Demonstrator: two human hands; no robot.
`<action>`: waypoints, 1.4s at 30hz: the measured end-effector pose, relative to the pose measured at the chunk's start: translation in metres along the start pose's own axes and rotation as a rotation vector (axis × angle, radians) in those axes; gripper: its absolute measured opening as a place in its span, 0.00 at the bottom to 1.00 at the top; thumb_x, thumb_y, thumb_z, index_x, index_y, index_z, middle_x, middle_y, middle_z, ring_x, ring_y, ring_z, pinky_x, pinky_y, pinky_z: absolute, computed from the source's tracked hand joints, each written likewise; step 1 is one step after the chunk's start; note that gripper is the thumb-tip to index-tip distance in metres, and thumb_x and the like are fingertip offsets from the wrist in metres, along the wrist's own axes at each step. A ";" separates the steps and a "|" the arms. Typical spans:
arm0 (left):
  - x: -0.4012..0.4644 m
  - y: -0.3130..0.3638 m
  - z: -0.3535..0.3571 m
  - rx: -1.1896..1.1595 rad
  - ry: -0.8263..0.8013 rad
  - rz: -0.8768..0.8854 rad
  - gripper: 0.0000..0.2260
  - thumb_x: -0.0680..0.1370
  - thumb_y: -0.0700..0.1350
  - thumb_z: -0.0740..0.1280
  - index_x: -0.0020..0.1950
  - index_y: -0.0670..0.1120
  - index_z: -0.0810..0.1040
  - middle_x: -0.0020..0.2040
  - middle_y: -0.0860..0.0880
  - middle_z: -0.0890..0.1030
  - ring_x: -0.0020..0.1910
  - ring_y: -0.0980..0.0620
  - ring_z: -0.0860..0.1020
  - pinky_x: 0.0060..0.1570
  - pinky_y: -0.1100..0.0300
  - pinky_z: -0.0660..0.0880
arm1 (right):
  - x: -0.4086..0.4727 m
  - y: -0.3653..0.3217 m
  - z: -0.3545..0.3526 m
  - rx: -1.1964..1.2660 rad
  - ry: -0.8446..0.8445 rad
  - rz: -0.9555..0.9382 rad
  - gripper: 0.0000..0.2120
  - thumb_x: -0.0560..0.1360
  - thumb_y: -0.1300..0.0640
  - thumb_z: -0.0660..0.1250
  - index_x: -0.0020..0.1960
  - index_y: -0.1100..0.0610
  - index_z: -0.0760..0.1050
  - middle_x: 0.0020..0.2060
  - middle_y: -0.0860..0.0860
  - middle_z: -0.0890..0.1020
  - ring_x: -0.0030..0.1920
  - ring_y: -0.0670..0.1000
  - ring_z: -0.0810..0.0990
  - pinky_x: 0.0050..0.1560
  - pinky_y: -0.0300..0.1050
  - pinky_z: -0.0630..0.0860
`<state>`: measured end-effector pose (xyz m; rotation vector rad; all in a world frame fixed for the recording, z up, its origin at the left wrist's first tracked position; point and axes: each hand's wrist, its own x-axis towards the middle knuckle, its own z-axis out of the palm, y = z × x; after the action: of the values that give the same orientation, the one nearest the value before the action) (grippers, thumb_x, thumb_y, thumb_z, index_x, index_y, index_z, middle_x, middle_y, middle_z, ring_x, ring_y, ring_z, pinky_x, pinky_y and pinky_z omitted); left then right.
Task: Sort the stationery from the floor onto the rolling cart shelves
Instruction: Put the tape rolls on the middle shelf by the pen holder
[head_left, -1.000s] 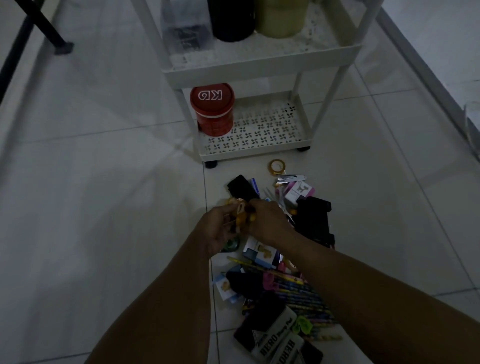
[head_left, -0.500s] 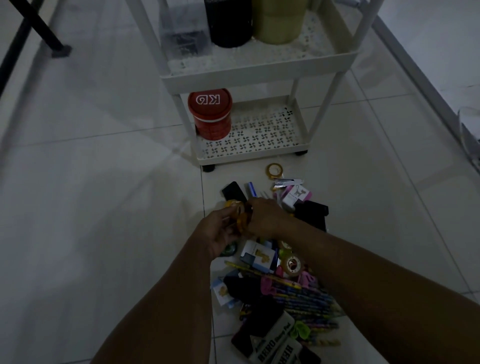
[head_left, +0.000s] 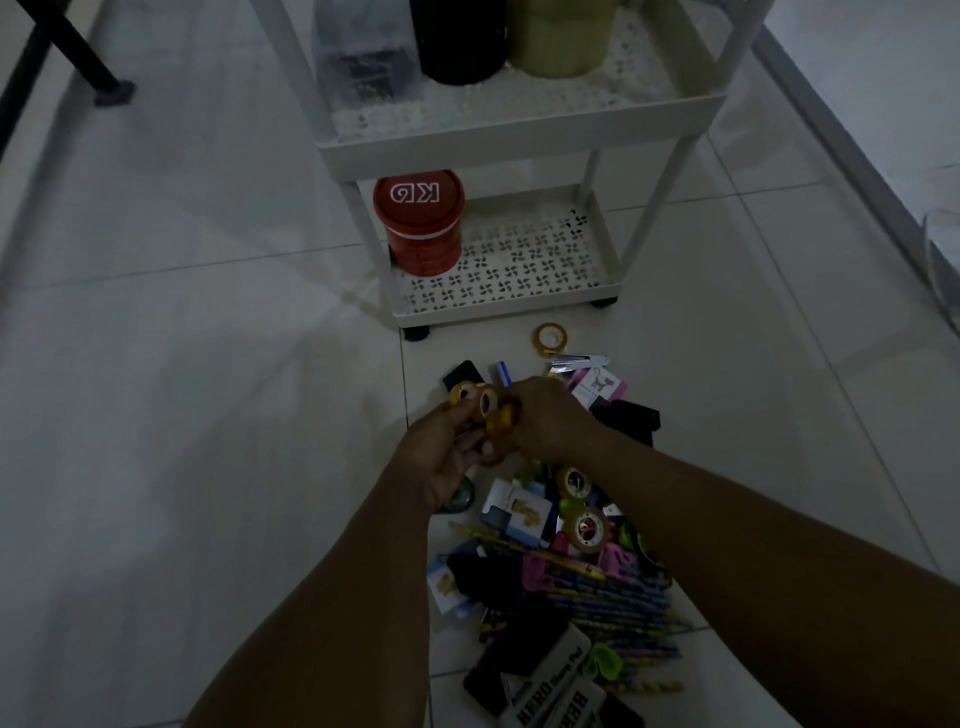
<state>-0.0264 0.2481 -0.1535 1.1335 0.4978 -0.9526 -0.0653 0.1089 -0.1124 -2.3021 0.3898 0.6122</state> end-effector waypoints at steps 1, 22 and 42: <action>0.000 0.000 0.002 0.006 -0.003 0.001 0.14 0.79 0.45 0.66 0.62 0.40 0.76 0.56 0.41 0.82 0.48 0.47 0.82 0.46 0.53 0.79 | 0.001 0.002 -0.002 0.020 0.016 0.007 0.20 0.65 0.53 0.78 0.51 0.62 0.78 0.49 0.58 0.81 0.49 0.55 0.80 0.49 0.46 0.78; -0.005 -0.002 0.003 0.101 0.035 0.123 0.04 0.74 0.41 0.72 0.39 0.42 0.83 0.44 0.40 0.84 0.44 0.44 0.83 0.43 0.53 0.81 | 0.019 0.042 -0.048 -0.210 0.257 0.105 0.28 0.66 0.54 0.77 0.62 0.61 0.74 0.58 0.59 0.77 0.58 0.59 0.75 0.54 0.47 0.73; -0.001 -0.045 -0.011 0.930 0.407 0.584 0.21 0.68 0.44 0.77 0.30 0.50 0.63 0.31 0.53 0.69 0.30 0.58 0.68 0.28 0.70 0.63 | 0.093 0.049 -0.039 -0.341 0.328 -0.028 0.17 0.77 0.67 0.60 0.65 0.68 0.70 0.62 0.64 0.74 0.64 0.57 0.73 0.60 0.46 0.68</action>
<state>-0.0633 0.2541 -0.1809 2.1869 -0.0142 -0.4029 0.0043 0.0376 -0.1647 -2.7410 0.4314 0.3011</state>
